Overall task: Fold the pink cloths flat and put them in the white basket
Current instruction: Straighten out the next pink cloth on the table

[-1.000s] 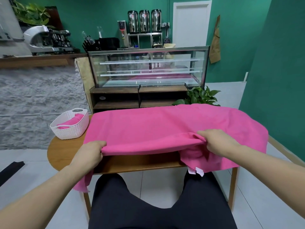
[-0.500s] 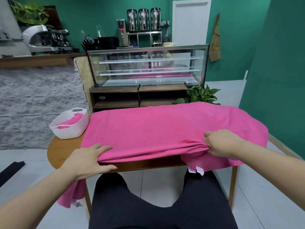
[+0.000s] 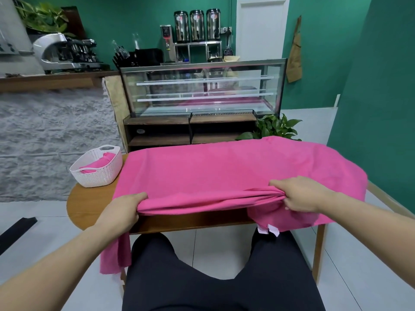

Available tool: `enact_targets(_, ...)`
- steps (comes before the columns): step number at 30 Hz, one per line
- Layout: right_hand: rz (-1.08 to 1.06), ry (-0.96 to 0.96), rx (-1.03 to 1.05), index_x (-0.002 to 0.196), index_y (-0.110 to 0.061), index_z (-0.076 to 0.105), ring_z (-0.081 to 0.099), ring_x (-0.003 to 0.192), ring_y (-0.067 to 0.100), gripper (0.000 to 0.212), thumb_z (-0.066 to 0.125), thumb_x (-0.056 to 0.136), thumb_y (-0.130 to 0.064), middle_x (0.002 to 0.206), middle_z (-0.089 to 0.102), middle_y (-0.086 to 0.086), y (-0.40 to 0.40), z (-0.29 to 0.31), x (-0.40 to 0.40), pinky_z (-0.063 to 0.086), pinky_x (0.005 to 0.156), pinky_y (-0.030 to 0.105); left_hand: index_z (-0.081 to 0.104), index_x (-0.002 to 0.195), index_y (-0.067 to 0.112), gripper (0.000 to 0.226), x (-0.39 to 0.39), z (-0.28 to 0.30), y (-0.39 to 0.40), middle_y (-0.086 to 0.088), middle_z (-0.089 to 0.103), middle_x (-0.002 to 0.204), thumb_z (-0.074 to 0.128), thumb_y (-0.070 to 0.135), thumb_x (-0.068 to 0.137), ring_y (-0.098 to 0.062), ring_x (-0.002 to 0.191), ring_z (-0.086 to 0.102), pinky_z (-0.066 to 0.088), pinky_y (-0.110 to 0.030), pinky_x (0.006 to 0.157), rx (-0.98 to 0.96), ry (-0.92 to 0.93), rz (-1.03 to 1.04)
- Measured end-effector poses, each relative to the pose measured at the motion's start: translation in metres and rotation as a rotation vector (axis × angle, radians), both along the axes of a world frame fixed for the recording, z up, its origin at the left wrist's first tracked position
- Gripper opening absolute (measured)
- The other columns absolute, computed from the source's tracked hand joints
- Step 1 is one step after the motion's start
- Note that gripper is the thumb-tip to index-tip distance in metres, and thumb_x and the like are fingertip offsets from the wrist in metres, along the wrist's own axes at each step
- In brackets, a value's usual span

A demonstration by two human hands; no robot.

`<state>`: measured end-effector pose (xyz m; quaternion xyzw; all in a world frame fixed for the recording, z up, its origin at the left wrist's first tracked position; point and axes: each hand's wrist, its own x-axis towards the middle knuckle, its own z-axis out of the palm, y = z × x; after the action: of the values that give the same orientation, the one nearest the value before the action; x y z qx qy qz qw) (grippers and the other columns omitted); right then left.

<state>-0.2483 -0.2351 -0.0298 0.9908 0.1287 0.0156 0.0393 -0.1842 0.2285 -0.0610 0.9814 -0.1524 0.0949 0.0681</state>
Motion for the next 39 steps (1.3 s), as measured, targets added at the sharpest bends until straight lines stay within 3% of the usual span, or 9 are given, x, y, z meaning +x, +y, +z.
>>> enact_targets(5, 0.014, 0.061, -0.149, 0.106, -0.041, 0.053, 0.054, 0.07, 0.015, 0.044, 0.04, 0.083, -0.076, 0.098, 0.051, -0.011, -0.003, 0.001, -0.01, 0.042, 0.066, 0.031, 0.052, 0.126, 0.039, 0.047, -0.01, 0.008, -0.005, 0.012, 0.064, 0.117, 0.049, 0.031, 0.08, -0.02, 0.103, 0.062, 0.05, -0.032, 0.082, 0.085, 0.044, -0.068)
enact_targets(9, -0.08, 0.065, -0.406, 0.088, -0.019, 0.053, 0.048, 0.074, 0.025, 0.009, 0.046, 0.089, -0.024, 0.12, 0.051, 0.002, 0.005, -0.002, -0.005, 0.043, 0.066, 0.035, 0.033, 0.144, 0.051, 0.077, -0.014, 0.008, -0.01, 0.018, 0.054, 0.125, 0.039, 0.087, 0.075, -0.014, 0.109, 0.062, 0.049, -0.029, 0.079, 0.288, 0.09, -0.049)
enact_targets(13, -0.004, -0.013, -0.396, 0.101, -0.02, 0.066, 0.049, 0.109, 0.022, 0.021, 0.052, 0.086, -0.019, 0.128, 0.049, -0.005, 0.004, 0.0, -0.001, 0.041, 0.089, 0.034, 0.066, 0.108, 0.03, 0.031, -0.006, 0.002, -0.008, 0.005, 0.052, 0.105, 0.067, 0.026, 0.077, -0.023, 0.082, 0.063, 0.05, -0.036, 0.058, 0.33, -0.04, -0.091)
enact_targets(16, -0.028, 0.102, -0.105, 0.095, -0.024, 0.06, 0.059, 0.091, 0.024, 0.018, 0.061, 0.08, -0.013, 0.105, 0.063, -0.002, 0.004, -0.003, 0.001, 0.049, 0.082, 0.039, 0.071, 0.084, 0.017, 0.041, 0.005, -0.007, 0.006, -0.005, 0.067, 0.1, 0.076, 0.002, 0.046, -0.031, 0.081, 0.066, 0.056, -0.042, 0.061, 0.32, -0.156, -0.162)
enact_targets(19, -0.014, 0.077, -0.063, 0.097, -0.026, 0.049, 0.058, 0.08, 0.023, 0.018, 0.054, 0.086, -0.012, 0.088, 0.061, -0.001, 0.006, -0.004, -0.001, 0.047, 0.073, 0.038, 0.06, 0.087, 0.016, 0.033, -0.002, -0.003, 0.0, -0.002, 0.065, 0.087, 0.06, -0.005, 0.061, -0.03, 0.085, 0.063, 0.048, -0.038, 0.071, 0.094, -0.05, -0.056)
enact_targets(27, -0.001, 0.104, 0.021, 0.094, -0.037, 0.054, 0.057, 0.067, 0.011, 0.029, 0.05, 0.078, -0.06, 0.085, 0.053, -0.009, 0.004, -0.001, -0.014, 0.05, 0.067, 0.029, 0.049, 0.13, 0.042, 0.053, -0.014, 0.005, -0.001, 0.015, 0.062, 0.118, 0.048, 0.031, 0.078, -0.019, 0.105, 0.062, 0.05, -0.033, 0.083, 0.105, 0.067, -0.045)
enact_targets(31, -0.099, 0.153, -0.267, 0.089, -0.02, 0.055, 0.043, 0.063, 0.015, 0.008, 0.051, 0.088, -0.026, 0.095, 0.042, -0.005, 0.014, 0.0, -0.012, 0.046, 0.066, 0.035, 0.031, 0.146, 0.052, 0.081, -0.02, 0.003, -0.006, 0.016, 0.053, 0.124, 0.039, 0.088, 0.074, -0.017, 0.106, 0.064, 0.051, -0.031, 0.081, 0.246, 0.076, -0.05)
enact_targets(36, -0.028, 0.036, -0.36, 0.112, -0.017, 0.065, 0.049, 0.114, 0.023, 0.031, 0.047, 0.087, -0.012, 0.136, 0.049, 0.0, 0.014, -0.004, -0.001, 0.043, 0.089, 0.035, 0.064, 0.101, 0.029, 0.023, -0.007, -0.006, -0.005, 0.006, 0.047, 0.108, 0.062, 0.019, 0.08, -0.018, 0.079, 0.059, 0.051, -0.035, 0.064, 0.316, -0.011, -0.04)
enact_targets(39, -0.037, 0.143, -0.192, 0.109, -0.022, 0.06, 0.059, 0.09, 0.025, 0.032, 0.048, 0.084, -0.006, 0.105, 0.065, 0.003, 0.017, 0.0, -0.002, 0.047, 0.075, 0.035, 0.073, 0.091, 0.017, 0.039, 0.006, -0.018, 0.009, -0.004, 0.065, 0.107, 0.068, -0.001, 0.057, -0.028, 0.087, 0.063, 0.055, -0.039, 0.075, 0.221, -0.045, -0.109)
